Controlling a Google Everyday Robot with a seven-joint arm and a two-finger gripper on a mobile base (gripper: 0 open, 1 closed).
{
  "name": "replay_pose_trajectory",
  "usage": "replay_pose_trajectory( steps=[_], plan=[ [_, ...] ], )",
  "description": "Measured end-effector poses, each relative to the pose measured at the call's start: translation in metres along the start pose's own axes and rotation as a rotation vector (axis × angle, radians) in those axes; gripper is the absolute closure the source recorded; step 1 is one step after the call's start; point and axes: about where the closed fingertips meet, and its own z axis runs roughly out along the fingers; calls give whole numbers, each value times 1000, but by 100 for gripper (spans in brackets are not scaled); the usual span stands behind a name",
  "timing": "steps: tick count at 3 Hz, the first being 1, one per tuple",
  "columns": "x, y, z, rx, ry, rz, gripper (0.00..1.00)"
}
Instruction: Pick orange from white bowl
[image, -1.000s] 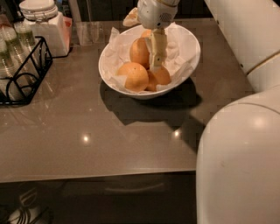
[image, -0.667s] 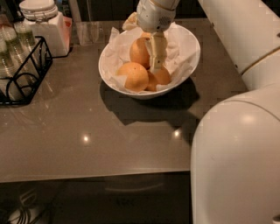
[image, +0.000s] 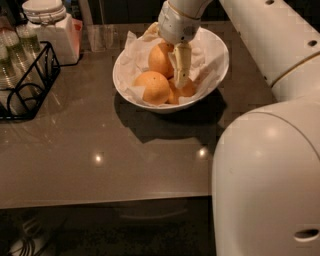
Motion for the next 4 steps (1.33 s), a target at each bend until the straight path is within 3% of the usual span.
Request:
replay_pose_trajectory(
  steps=[1,4],
  plan=[
    [0,0,0,0,0,0,19],
    [0,0,0,0,0,0,89]
  ],
)
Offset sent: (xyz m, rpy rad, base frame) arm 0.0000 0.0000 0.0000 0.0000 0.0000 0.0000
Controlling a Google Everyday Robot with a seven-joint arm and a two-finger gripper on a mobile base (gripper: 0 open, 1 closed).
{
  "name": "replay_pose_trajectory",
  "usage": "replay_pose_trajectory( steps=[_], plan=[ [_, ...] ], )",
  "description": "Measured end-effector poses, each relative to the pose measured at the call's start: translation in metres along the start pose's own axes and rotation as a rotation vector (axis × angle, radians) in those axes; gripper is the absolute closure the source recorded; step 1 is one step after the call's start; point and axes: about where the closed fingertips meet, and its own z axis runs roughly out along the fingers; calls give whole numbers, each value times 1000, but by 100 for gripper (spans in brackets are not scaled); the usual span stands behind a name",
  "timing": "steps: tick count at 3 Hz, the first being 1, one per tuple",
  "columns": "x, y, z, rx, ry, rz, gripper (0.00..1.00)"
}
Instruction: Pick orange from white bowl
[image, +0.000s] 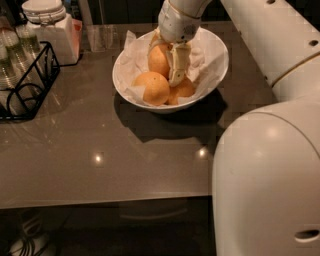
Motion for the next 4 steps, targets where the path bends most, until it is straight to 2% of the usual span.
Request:
replay_pose_trajectory(
  steps=[1,2,3,4],
  plan=[
    [-1,-1,-4,0,0,0,100],
    [-3,-4,-40,127,29,38,100],
    [3,-2,-61,238,7,119,100],
    [5,7,-75,322,-83,175,100]
  ],
)
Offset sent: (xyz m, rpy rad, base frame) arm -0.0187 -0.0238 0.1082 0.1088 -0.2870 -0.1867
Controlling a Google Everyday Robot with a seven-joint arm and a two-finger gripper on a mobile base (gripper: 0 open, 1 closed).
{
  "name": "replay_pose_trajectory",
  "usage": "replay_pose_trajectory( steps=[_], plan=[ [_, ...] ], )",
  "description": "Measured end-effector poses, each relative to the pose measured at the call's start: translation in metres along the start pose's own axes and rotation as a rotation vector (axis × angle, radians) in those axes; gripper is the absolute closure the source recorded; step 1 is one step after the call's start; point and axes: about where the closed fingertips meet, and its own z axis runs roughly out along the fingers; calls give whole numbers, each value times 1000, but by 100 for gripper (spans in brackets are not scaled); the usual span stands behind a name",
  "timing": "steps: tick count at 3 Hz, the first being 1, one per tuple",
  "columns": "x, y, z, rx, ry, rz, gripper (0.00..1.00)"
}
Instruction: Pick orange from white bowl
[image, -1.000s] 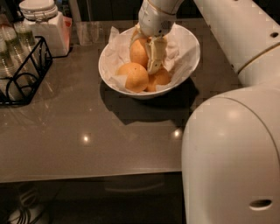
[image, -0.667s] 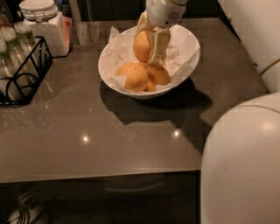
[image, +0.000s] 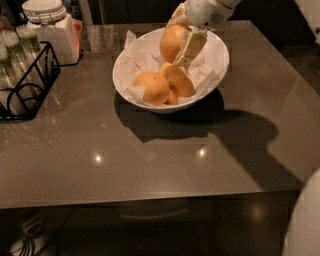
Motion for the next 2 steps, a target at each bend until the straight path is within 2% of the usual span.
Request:
replay_pose_trajectory(
  steps=[1,2],
  plan=[
    [-38,21,-36,111,-175,38,100],
    [-61,32,-49,150,-238,52,100]
  ],
)
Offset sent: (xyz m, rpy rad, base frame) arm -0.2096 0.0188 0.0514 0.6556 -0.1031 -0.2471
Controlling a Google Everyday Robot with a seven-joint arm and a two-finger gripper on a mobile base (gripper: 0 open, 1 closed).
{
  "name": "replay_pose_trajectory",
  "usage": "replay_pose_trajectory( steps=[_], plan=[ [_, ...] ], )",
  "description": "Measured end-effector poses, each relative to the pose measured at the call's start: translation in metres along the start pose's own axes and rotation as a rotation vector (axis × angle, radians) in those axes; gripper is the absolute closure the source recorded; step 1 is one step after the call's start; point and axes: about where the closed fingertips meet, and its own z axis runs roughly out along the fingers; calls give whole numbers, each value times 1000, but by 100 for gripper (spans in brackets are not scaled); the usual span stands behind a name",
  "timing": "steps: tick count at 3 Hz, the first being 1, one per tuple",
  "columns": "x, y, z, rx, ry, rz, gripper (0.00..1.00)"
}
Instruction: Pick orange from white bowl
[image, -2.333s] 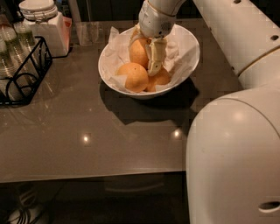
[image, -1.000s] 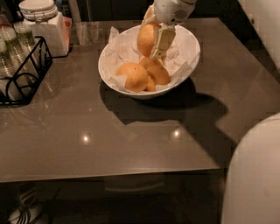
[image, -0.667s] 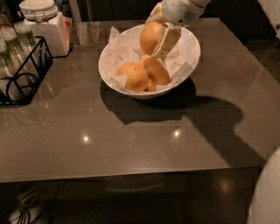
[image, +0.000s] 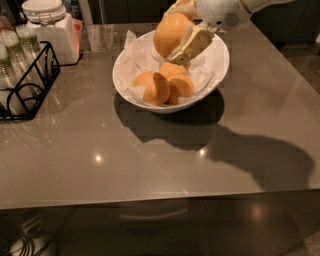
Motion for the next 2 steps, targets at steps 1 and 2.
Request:
replay_pose_trajectory(
  steps=[1,2],
  plan=[
    [0,0,0,0,0,0,100],
    [-3,7,2,-21,23,-2,100]
  ],
)
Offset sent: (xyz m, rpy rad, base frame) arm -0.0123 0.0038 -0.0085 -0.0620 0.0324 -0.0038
